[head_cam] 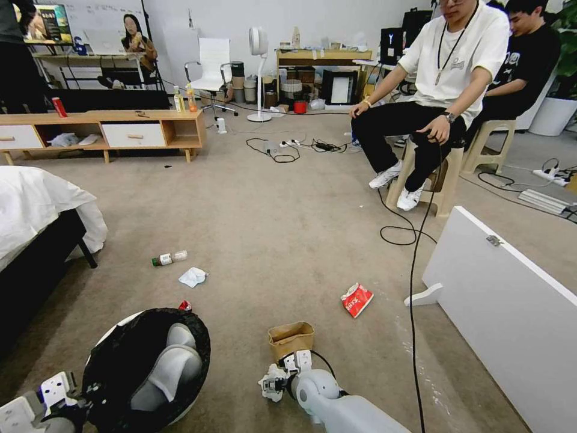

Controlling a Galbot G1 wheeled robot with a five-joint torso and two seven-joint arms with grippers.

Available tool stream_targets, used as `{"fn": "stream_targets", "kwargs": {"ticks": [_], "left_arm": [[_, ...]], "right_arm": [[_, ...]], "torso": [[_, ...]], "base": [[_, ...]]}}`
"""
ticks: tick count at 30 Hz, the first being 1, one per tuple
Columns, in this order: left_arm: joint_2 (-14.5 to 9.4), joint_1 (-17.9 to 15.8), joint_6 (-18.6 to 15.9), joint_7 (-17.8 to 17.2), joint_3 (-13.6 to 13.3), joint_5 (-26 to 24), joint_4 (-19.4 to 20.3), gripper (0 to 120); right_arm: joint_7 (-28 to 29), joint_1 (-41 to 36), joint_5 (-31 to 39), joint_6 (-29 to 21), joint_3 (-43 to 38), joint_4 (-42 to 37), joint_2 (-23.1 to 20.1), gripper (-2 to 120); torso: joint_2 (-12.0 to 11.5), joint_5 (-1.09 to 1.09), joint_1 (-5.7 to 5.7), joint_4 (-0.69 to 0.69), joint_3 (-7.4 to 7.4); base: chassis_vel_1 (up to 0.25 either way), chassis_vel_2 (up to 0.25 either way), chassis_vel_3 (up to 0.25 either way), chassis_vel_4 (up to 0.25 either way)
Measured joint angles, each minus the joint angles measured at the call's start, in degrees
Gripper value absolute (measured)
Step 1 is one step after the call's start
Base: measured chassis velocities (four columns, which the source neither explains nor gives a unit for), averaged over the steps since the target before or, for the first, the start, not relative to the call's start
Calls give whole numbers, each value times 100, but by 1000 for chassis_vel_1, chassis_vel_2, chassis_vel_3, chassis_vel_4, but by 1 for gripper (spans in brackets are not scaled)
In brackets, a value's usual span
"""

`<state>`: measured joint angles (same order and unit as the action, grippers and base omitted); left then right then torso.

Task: Pick up the trash bin and place the garbage on the floor into it.

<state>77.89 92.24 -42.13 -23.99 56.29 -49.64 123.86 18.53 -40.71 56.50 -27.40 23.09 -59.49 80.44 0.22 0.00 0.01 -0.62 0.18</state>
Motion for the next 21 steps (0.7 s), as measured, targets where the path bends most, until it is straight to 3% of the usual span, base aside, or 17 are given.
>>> {"fn": "stream_targets", "kwargs": {"ticks": [11, 21], "left_arm": [[-10, 2, 0, 6, -28, 22, -26, 1], [13, -3, 0, 12, -89, 64, -23, 1]], "right_arm": [[-122, 29, -100, 90, 75, 158, 64, 98], [-263, 112, -271, 266, 77, 418, 126, 59]], "torso": [[0, 0, 0, 0, 0], [1, -1, 0, -3, -1]], "base": [[0, 0, 0, 0], [0, 0, 0, 0]]}}
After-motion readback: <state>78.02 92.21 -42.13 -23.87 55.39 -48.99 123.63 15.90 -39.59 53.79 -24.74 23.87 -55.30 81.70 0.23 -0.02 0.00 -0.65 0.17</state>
